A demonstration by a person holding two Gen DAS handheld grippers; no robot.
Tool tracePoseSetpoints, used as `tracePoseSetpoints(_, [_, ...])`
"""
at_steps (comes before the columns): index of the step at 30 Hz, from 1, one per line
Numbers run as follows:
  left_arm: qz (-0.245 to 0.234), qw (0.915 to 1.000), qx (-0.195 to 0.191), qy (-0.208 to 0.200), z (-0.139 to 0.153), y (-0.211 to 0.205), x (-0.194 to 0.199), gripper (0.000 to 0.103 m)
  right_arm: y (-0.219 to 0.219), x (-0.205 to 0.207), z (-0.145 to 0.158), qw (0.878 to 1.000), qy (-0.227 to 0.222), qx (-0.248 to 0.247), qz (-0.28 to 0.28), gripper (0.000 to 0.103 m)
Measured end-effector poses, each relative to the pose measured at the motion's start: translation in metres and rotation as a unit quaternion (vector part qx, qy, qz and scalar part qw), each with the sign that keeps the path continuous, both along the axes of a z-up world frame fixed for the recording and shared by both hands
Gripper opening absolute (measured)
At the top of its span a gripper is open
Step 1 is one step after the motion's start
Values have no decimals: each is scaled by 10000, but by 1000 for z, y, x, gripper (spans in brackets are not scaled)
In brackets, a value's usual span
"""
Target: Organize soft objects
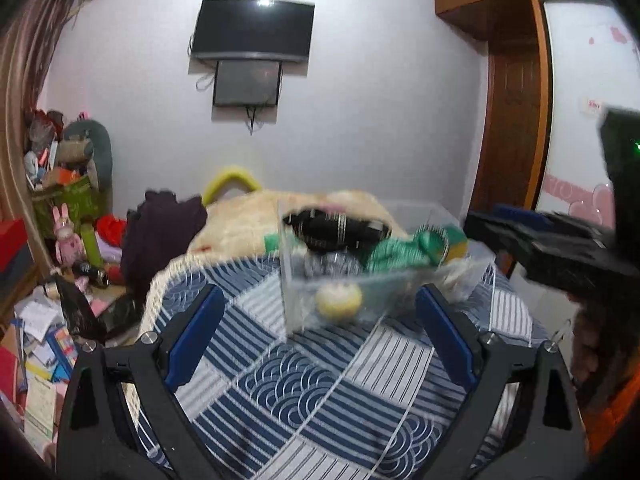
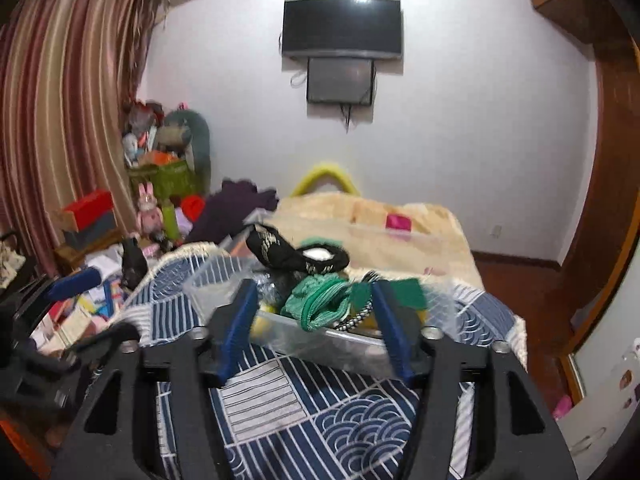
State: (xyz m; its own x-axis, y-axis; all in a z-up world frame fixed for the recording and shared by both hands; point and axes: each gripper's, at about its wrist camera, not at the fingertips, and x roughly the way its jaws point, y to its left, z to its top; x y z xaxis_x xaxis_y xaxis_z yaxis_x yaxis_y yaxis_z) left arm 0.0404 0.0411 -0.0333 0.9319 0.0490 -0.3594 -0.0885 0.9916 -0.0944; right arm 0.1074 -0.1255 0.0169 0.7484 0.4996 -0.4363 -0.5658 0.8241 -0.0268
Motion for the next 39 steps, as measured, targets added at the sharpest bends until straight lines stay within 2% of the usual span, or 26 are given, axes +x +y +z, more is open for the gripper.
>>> tracePoseSetpoints(1, [-14, 10000, 3, -88, 6, -2, -1, 98, -3, -4, 3, 10000, -74, 60, -20, 70])
tracePoseSetpoints(3, [-39, 9997, 27, -227, 16, -5, -4, 98, -12, -15, 12, 9995, -236, 186, -76, 84])
tracePoseSetpoints(7, [-48, 9985, 176, -519, 33, -16, -11, 102, -27, -33, 23, 9975, -508, 398, -272, 90])
tracePoseSetpoints(11, [-82, 9970, 353, -690, 45, -29, -19, 103, -37, -42, 28, 9958, -654, 543, -350, 101])
tracePoseSetpoints(19, [-135, 9963, 430, -732, 48, -41, -26, 103, -41, -57, 25, 9948, -770, 574, -336, 101])
tracePoseSetpoints(39, [-189, 9960, 375, -790, 48, -41, -29, 103, -39, -63, 22, 9942, -823, 567, -397, 103])
